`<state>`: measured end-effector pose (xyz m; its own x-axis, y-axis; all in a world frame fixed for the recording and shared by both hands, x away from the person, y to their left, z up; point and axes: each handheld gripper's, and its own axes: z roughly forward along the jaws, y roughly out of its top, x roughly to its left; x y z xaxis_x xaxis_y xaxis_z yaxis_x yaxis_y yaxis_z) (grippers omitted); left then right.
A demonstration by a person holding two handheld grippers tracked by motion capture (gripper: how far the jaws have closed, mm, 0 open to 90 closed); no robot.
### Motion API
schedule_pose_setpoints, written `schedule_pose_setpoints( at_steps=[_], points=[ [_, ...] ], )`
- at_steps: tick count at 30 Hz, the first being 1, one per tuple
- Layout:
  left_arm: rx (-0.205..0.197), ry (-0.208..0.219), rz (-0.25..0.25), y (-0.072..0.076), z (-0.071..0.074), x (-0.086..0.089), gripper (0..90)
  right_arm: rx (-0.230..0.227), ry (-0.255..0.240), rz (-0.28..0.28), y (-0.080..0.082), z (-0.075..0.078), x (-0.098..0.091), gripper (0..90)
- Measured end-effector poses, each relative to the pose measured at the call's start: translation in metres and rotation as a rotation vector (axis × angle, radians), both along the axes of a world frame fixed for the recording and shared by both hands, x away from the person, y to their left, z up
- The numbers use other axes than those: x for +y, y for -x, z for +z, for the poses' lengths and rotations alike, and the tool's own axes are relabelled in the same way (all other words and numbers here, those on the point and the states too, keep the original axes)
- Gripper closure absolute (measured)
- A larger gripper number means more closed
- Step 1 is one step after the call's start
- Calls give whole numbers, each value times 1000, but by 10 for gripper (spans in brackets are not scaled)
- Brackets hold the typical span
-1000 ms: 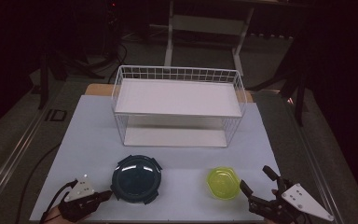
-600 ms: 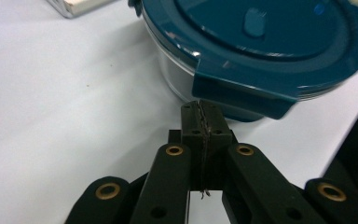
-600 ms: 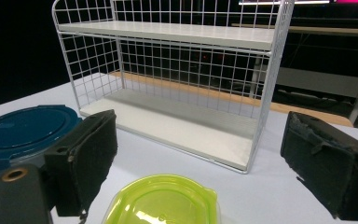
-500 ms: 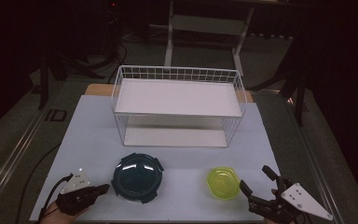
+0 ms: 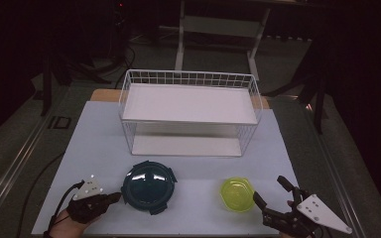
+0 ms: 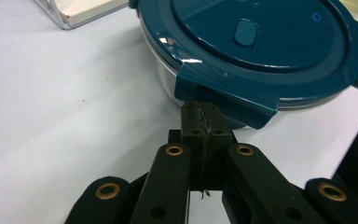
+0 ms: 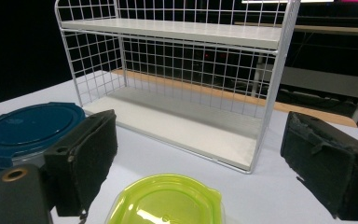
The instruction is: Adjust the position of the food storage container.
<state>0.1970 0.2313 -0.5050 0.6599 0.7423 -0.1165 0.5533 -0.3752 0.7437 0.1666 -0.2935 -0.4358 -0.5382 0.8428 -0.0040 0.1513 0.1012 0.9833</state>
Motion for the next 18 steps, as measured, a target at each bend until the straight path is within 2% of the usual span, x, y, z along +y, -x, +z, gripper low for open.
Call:
schedule_pose_setpoints(
  at_steps=[6,9,11,14,18],
  points=[
    [12,8,6,-12,1,-2,889,9,-2,0,-1,-1,0,105],
    [10,12,2,-15,1,-5,889,10,-3,0,-1,-1,1,106],
    [1,-4,-2,-21,3,-10,889,11,-4,0,-1,-1,1,105],
    [0,13,-3,-27,4,-11,889,9,-1,1,-1,-1,1,106],
    [1,4,-2,-32,5,-14,889,14,-4,1,-2,-2,1,106]
  ],
)
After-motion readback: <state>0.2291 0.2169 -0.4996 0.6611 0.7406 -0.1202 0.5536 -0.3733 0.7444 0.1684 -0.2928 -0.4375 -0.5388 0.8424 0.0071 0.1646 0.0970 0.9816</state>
